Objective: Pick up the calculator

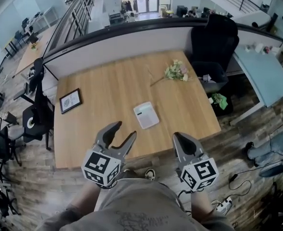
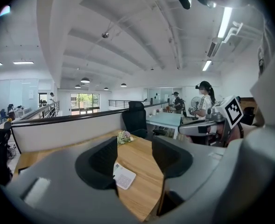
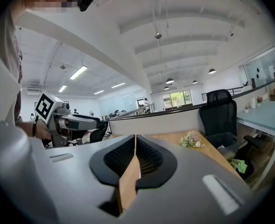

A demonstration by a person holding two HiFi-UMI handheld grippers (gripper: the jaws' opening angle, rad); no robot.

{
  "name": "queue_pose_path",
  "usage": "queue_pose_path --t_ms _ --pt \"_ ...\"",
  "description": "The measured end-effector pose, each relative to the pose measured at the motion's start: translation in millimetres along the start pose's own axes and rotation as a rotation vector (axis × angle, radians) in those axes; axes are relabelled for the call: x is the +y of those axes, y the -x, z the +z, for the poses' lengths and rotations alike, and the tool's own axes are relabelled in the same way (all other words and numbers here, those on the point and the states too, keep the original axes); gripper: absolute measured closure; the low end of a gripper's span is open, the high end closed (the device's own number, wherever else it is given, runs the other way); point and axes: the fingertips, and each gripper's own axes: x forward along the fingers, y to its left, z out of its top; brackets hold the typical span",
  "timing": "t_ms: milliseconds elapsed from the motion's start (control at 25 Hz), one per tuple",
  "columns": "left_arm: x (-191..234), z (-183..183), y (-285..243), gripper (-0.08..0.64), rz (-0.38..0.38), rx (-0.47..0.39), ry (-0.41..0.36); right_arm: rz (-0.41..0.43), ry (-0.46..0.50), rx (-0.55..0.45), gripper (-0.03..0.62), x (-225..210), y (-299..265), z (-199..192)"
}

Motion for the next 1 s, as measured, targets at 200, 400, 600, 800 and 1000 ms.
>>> queue_pose_path --t_ms 200,400,600,800,1000 --pt "-4 -5 -8 0.328 -0.004 0.026 -0.001 0.010 -0.017 -0.005 0.572 -4 0 -4" --pt "-6 -13 -18 0.328 -0.019 0.037 0.015 0.021 -0.061 -0.005 0.572 -5 0 -15" --pt "5 -21 -27 0.327 -0.021 0.053 0.035 0.006 -0.068 0.021 0.572 -7 -5 -23" --pt "26 -19 -45 0.327 -0.043 0.067 -0.004 -0.001 -0.080 0.047 0.572 -12 -17 -32" --pt "61 -25 -75 0.327 -0.065 0.098 0.002 -0.008 -0.097 0.072 0.572 -13 -37 -42"
